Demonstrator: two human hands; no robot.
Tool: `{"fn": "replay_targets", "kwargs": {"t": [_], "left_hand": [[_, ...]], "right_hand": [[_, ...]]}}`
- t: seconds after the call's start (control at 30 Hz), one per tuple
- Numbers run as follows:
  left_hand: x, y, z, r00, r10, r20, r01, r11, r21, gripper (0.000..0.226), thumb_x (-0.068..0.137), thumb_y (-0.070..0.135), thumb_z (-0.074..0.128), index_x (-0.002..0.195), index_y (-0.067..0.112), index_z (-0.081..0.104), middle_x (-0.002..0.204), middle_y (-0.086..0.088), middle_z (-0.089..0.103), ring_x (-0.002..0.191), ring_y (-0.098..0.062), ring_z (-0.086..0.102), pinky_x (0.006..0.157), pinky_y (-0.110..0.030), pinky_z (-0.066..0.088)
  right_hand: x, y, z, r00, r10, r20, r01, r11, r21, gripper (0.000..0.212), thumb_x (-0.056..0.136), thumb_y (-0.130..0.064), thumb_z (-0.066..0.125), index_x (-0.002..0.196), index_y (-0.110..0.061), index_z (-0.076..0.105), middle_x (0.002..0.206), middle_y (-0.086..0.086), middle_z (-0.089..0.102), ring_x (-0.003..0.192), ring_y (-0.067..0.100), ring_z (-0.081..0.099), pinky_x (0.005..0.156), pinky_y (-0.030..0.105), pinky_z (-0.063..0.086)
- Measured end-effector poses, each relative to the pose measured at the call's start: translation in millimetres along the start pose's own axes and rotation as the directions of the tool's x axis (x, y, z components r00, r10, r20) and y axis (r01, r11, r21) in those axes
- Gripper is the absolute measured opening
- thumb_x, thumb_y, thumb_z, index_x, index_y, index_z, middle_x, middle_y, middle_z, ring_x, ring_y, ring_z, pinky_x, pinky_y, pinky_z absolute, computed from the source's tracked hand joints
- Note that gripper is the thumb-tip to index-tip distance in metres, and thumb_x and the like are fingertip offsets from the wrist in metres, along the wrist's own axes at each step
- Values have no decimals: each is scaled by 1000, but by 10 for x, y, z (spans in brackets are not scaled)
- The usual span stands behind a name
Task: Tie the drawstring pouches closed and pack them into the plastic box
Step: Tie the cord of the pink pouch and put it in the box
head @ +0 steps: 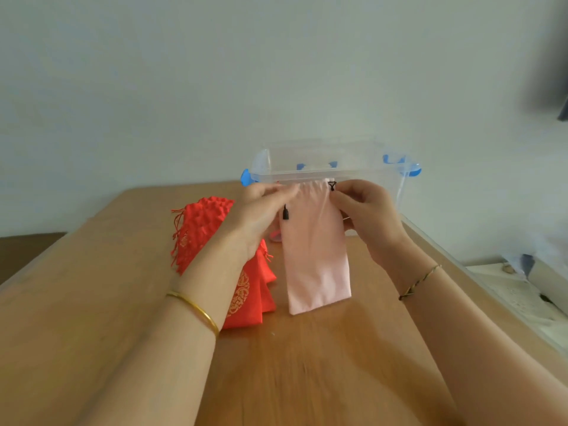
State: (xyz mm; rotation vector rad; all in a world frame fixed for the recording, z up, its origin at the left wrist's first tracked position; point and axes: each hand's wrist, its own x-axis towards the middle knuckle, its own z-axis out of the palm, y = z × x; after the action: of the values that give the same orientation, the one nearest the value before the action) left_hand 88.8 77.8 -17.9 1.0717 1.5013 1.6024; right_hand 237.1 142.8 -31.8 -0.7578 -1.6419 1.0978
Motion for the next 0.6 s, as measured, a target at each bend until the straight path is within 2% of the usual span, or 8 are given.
{"fn": "replay_targets", "kwargs": {"t": [0.07,0.17,0.3,0.37,0.43,0.5,0.6], "left_hand": [[35,-96,-5,995,89,-36,-81,978,193,18,84,13,63,101,7,66,91,-7,65,83,-21,61,71,-34,54],[57,-139,-27,986,168,-22,-151,930,335,19,87,3,57,103,4,67,90,-11,67,72,-19,62,60,-27,56],[83,-134,-72,953,301,34,-263,768,583,17,87,7,58,100,5,69,85,-6,68,65,-11,58,73,-29,50],[73,-120,-117,934,353,53,-293,676,676,14,87,8,59,96,7,70,74,-4,65,57,-5,50,62,-21,43],[55,-93,-160,920,386,72,-304,584,753,12,86,10,60,89,4,70,69,-10,66,57,-16,53,59,-26,41],[53,-84,-201,926,370,81,-296,573,765,13,85,8,60,90,5,71,71,-11,69,62,-19,62,64,-26,48],[54,-82,-252,938,344,49,-263,611,746,14,85,3,58,94,3,68,68,-6,65,55,-9,59,54,-10,44]], "right_hand": [[-5,64,-9,1000,5,-11,-6,999,-37,11,86,-6,55,80,-8,64,68,4,55,65,18,51,57,31,46],[5,124,-19,999,11,-34,-12,999,-49,15,87,-6,55,78,-16,63,67,0,56,63,14,51,55,28,45],[-3,163,-64,997,-37,-61,27,986,-167,16,87,-3,54,85,-12,68,68,-3,61,58,11,54,58,25,47],[-4,180,-109,989,-101,-104,67,954,-294,18,87,-3,54,87,-11,70,69,-6,61,60,12,56,64,26,49],[-13,202,-136,974,-181,-137,107,896,-430,16,86,-5,55,87,-7,70,75,-3,64,70,17,60,71,30,49],[-14,240,-152,955,-249,-164,136,853,-503,14,86,-5,55,86,-6,69,79,-1,63,77,20,60,73,30,47],[-6,320,-163,925,-324,-201,152,797,-585,14,86,-5,53,84,-5,66,80,2,63,80,19,56,69,28,41]]}}
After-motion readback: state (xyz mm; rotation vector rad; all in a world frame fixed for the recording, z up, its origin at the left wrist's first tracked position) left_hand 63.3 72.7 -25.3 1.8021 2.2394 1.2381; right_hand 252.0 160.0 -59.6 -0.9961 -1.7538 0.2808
